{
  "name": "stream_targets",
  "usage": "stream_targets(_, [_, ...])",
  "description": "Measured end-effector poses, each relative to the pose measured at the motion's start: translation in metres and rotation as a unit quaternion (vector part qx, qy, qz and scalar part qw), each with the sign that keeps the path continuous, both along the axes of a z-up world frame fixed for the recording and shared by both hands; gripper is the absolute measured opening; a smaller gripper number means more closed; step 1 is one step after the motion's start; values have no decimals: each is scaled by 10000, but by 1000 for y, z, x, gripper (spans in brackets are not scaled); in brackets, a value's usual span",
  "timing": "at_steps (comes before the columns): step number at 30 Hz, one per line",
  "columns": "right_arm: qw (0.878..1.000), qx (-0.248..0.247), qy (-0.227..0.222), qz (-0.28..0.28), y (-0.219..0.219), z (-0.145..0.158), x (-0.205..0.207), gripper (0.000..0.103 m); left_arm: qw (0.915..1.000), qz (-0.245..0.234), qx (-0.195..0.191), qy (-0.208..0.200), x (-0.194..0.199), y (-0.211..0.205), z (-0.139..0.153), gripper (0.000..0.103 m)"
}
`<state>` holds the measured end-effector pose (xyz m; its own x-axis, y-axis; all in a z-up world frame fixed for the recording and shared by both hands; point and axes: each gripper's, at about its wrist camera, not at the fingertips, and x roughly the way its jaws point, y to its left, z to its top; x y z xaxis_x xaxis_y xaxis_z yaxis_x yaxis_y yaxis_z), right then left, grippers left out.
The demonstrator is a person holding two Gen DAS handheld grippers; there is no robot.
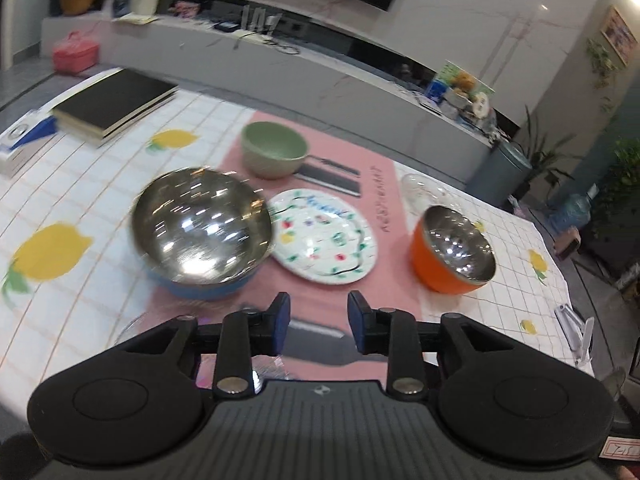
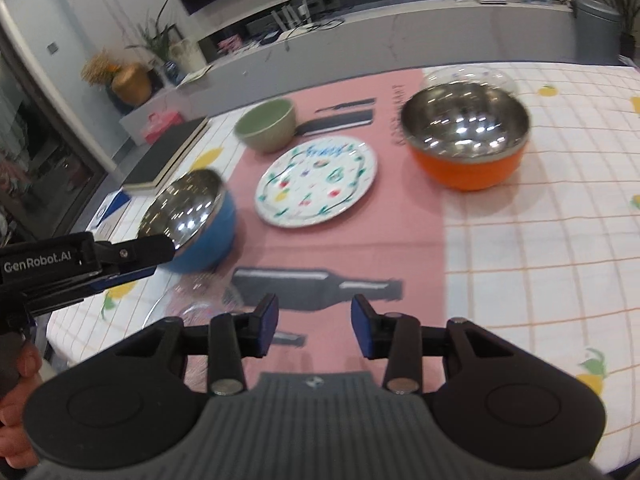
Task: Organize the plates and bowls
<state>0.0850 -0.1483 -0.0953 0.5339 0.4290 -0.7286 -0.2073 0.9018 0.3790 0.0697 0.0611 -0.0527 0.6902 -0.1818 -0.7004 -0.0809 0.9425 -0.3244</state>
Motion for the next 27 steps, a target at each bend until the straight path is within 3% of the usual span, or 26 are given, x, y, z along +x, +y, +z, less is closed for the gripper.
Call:
stream_targets(7, [9998,68,-63,-172,-22,2,20,40,9971,-554,511,83,49,-24,7,41])
stream_targets(13, [9992,152,-81,-373,-29,-6,48,40,9888,-1084,1000,216,95,-28,8,41])
stream_targets(19, [9978,324,80,-571,-34,-22,71,40,9764,-1504,1431,589,143,-17,-8,41])
stream_targets(27, [9958,507,320,-691,-25,-45,107,40,9664,-1542,1460,1448,199,2,-42,41])
